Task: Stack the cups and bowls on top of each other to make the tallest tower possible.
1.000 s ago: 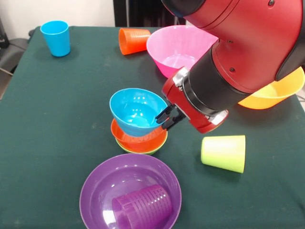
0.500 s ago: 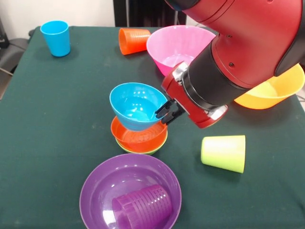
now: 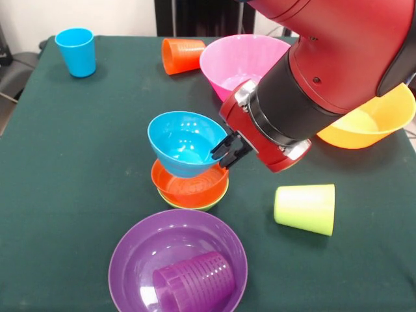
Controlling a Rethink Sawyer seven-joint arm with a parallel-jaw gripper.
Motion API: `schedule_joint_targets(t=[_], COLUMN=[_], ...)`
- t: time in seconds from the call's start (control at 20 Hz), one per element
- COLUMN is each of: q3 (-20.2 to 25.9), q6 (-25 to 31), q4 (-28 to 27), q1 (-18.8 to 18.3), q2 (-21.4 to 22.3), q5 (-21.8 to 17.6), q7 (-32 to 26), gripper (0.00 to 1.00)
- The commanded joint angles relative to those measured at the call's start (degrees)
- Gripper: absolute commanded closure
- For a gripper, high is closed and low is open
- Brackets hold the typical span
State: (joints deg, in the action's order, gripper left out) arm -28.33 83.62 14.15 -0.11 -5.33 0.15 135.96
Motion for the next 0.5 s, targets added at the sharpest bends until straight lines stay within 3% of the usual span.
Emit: schedule_joint_targets(t=[0.05,0.5], q3=[2.29,2.24], q6=[-4.04,-4.89], q4=[6.52,6.76], q1=[1.06,1.46], q2=[0.13,-0.48], q5=[-0.05,0.16], q7=[14.27,15.75], gripper=[1.00,1.00])
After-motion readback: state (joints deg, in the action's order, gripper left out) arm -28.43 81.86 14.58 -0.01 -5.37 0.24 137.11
